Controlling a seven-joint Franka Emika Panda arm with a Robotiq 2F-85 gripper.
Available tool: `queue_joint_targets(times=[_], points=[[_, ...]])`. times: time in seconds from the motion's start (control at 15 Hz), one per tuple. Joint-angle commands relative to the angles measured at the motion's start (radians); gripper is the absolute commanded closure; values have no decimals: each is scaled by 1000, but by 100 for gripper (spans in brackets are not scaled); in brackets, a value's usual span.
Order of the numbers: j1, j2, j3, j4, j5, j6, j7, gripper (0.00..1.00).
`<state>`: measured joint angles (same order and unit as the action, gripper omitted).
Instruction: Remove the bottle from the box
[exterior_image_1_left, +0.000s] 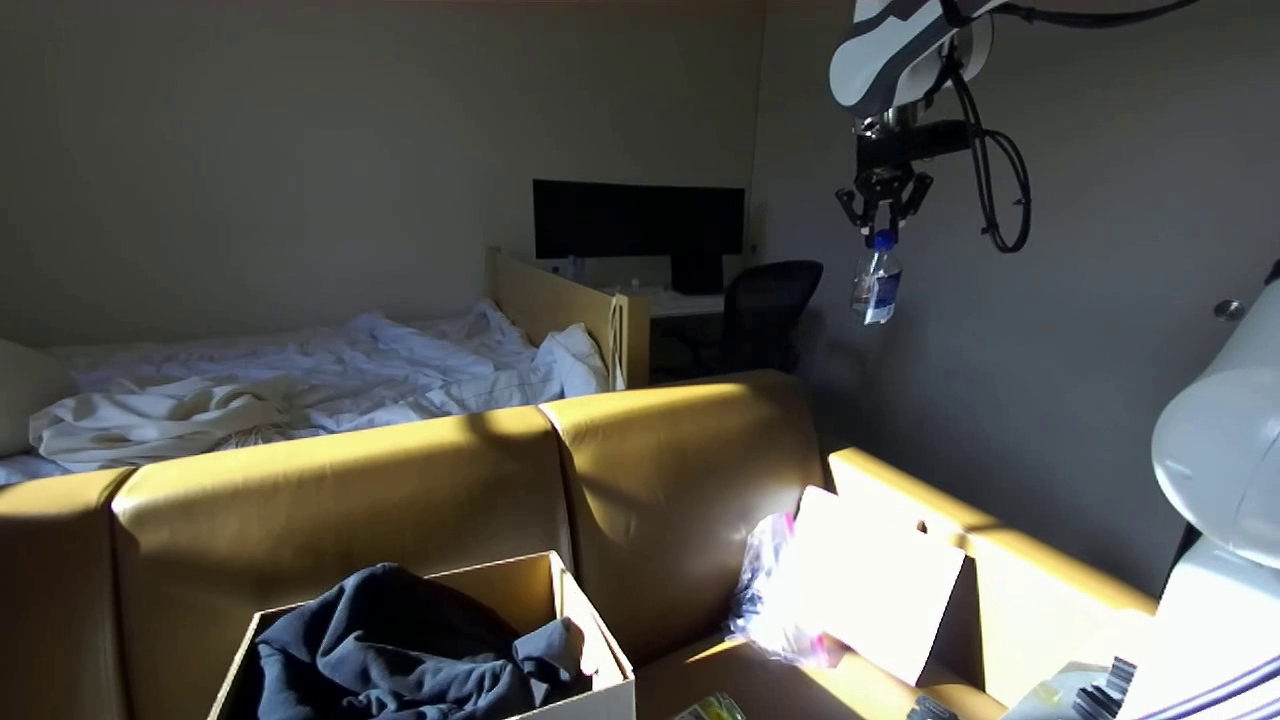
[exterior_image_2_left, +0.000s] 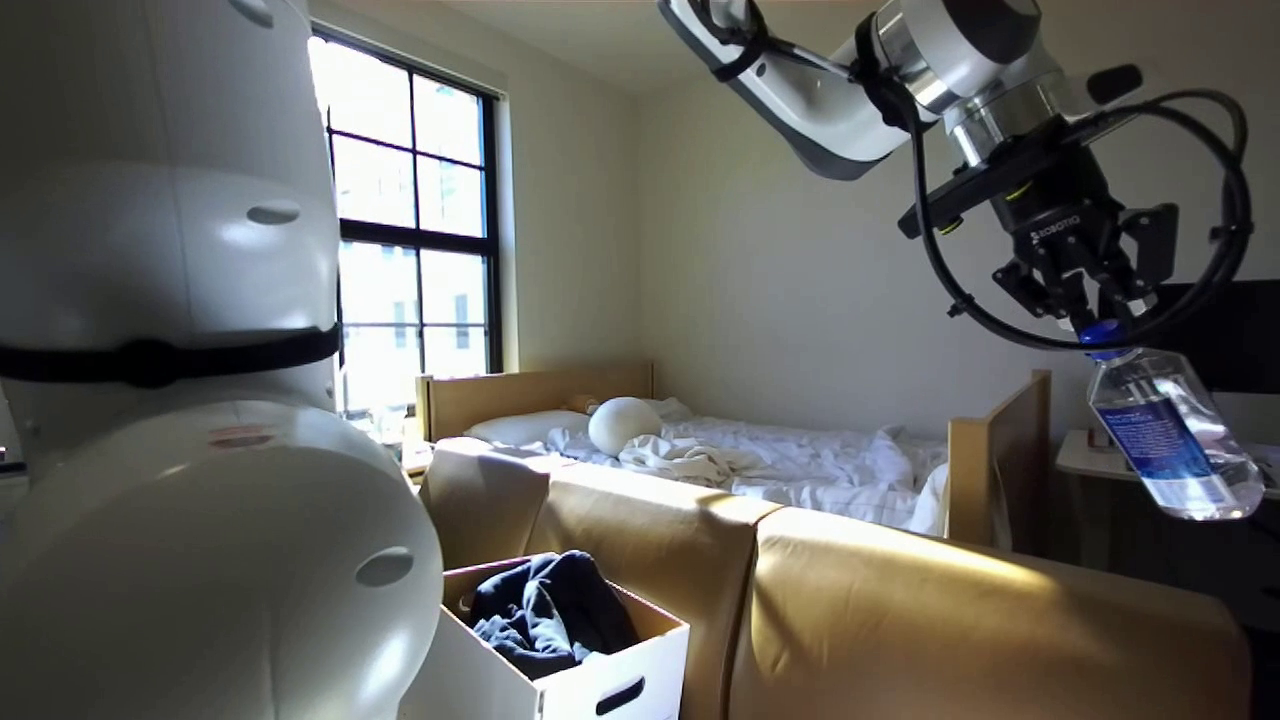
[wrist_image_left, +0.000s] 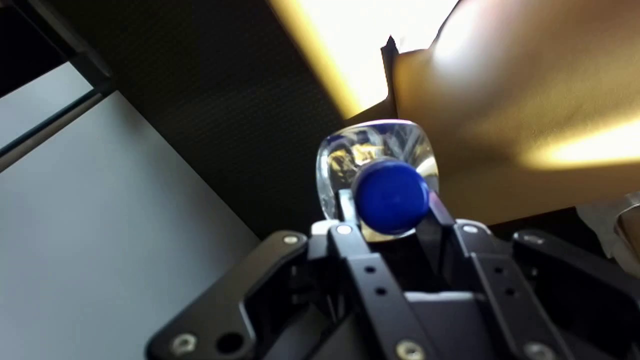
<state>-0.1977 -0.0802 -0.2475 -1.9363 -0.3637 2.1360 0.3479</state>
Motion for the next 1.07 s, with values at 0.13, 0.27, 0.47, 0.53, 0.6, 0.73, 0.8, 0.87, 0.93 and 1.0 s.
queue_joint_targets(times=[0.13,0.27,0.47,0.53,0.6,0.73,0.8,0.87,0.93,1.0], points=[[-14,5,20,3,3,-2,-3,86],[-21,43,7,40,66,-64,-21,86],[-46,85,-22,81,150,-144,-44,86],[-56,99,-33,99,176,-158,-44,86],[-67,115,-44,119,200,-170,-47,86],[-92,143,-67,154,246,-175,-58,86],[-101,154,-75,166,272,-171,-62,85],[-110,164,-83,166,261,-137,-44,85],[-121,182,-93,176,271,-130,-37,86],[-132,201,-102,188,280,-131,-31,85]])
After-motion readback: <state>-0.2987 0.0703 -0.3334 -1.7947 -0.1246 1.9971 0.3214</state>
